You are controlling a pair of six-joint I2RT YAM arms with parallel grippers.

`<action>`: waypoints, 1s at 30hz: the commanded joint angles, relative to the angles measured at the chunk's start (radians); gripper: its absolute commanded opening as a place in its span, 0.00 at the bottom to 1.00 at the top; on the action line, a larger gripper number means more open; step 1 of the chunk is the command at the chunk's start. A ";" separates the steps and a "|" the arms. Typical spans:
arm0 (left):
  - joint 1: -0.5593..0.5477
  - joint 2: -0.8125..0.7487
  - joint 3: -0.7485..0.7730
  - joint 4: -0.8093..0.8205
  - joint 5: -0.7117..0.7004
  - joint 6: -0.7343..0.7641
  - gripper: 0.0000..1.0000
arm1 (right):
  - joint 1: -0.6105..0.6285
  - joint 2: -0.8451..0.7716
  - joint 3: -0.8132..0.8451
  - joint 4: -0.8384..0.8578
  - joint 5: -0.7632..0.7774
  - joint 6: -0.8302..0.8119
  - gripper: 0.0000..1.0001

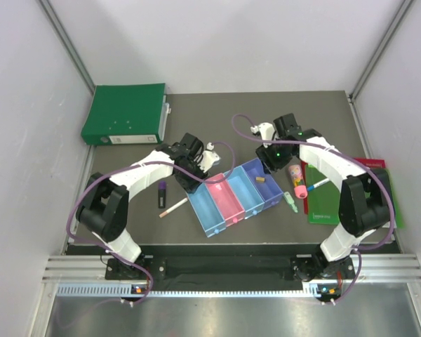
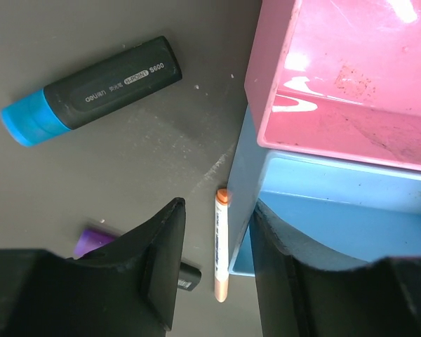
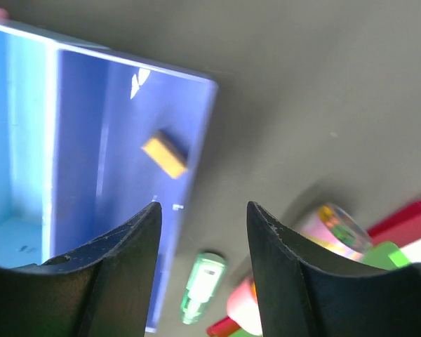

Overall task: Sort the stationery into containers
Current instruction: Move the storage box to the center of the board.

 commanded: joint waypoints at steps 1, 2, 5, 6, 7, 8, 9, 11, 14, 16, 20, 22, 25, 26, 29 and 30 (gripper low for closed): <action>-0.005 0.005 0.006 0.024 0.022 0.013 0.46 | 0.057 -0.023 0.031 0.017 -0.028 0.017 0.52; -0.005 0.005 0.004 0.024 0.022 0.013 0.45 | 0.059 -0.018 0.031 0.017 -0.028 0.017 0.52; -0.006 0.005 0.000 0.024 0.023 0.016 0.40 | 0.070 -0.002 0.034 0.025 -0.026 0.019 0.49; -0.006 0.008 0.000 0.027 0.023 0.018 0.36 | 0.070 0.000 0.031 0.028 -0.028 0.017 0.47; -0.006 0.011 0.000 0.027 0.022 0.016 0.35 | 0.070 0.005 0.031 0.031 -0.026 0.017 0.46; -0.006 0.011 0.003 0.026 0.025 0.015 0.34 | 0.070 0.011 0.026 0.037 -0.022 0.017 0.45; -0.006 0.014 0.003 0.025 0.028 0.013 0.30 | 0.070 0.012 0.023 0.040 -0.023 0.016 0.45; -0.009 0.014 0.004 0.024 0.029 0.013 0.29 | 0.070 0.015 0.017 0.045 -0.022 0.016 0.43; -0.014 0.017 0.006 0.022 0.031 0.015 0.29 | 0.070 0.018 0.009 0.049 -0.022 0.016 0.41; -0.015 0.020 0.009 0.019 0.031 0.015 0.29 | 0.068 0.023 0.003 0.052 -0.022 0.016 0.38; -0.017 0.025 0.021 0.015 0.034 0.018 0.27 | 0.068 0.038 -0.012 0.066 -0.020 0.016 0.30; -0.017 0.028 0.023 0.013 0.034 0.022 0.25 | 0.070 0.044 -0.014 0.069 -0.022 0.016 0.26; -0.017 0.032 0.026 0.015 0.034 0.028 0.19 | 0.070 0.055 -0.014 0.075 -0.023 0.017 0.20; -0.018 0.034 0.029 0.015 0.035 0.030 0.18 | 0.070 0.061 -0.015 0.080 -0.023 0.019 0.19; -0.017 0.041 0.038 0.010 0.043 0.035 0.11 | 0.070 0.072 -0.017 0.086 -0.022 0.020 0.13; -0.018 0.042 0.041 0.007 0.045 0.036 0.07 | 0.070 0.074 -0.017 0.086 -0.022 0.022 0.11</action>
